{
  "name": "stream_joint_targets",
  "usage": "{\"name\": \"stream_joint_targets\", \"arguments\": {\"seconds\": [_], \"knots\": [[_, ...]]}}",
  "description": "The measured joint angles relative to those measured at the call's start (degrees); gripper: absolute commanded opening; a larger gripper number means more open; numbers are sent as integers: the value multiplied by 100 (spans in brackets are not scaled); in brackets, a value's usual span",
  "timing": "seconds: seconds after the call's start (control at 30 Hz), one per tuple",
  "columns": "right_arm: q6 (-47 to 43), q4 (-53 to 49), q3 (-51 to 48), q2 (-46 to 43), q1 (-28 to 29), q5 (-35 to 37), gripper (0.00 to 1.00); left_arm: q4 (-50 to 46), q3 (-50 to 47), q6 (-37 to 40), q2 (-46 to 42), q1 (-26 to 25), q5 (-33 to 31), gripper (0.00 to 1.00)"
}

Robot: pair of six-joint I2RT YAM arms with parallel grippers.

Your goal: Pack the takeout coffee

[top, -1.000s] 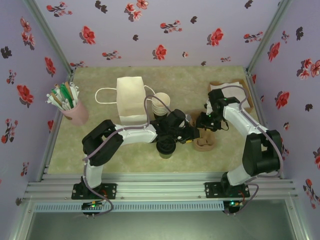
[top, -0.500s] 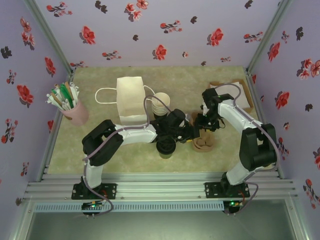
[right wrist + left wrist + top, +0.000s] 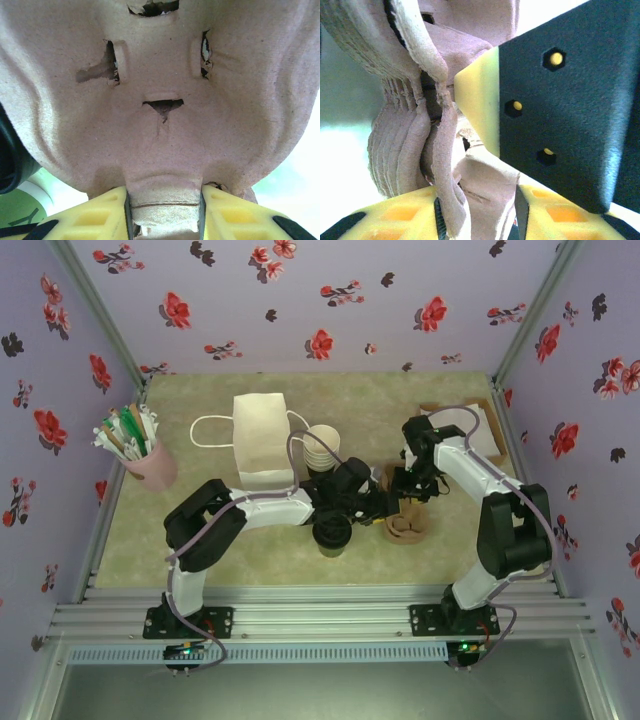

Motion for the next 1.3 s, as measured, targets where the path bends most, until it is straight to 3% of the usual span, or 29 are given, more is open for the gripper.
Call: {"name": "stream_joint_targets", "arguments": {"seconds": [0.4,0.57,0.7,0.83,0.93,1.1,1.3], "knots": [[4,-122,28,-522,0,2,35,-52,0,72,-46,0,-2,48],[17,-173,28,-699,-83,7,35,-149,0,216,-181,0,-4,60],[98,-181,33,-994,-173,33,36,-457,122,490,-525,-9,-28,76],[157,-192,127,-1355,-234,79,36,-916,470,857,-1005,-68,-151,92],[195,-192,243,-1596,-245,90,36,-1305,767,1158,-1436,-131,-267,98],[293,-186,409,-1902,-254,-68,36,-2251,1416,1816,-2114,-179,-555,99],[398,-186,682,-2194,-236,-509,37,-3838,2116,2767,-3104,-33,-1438,99]]}}
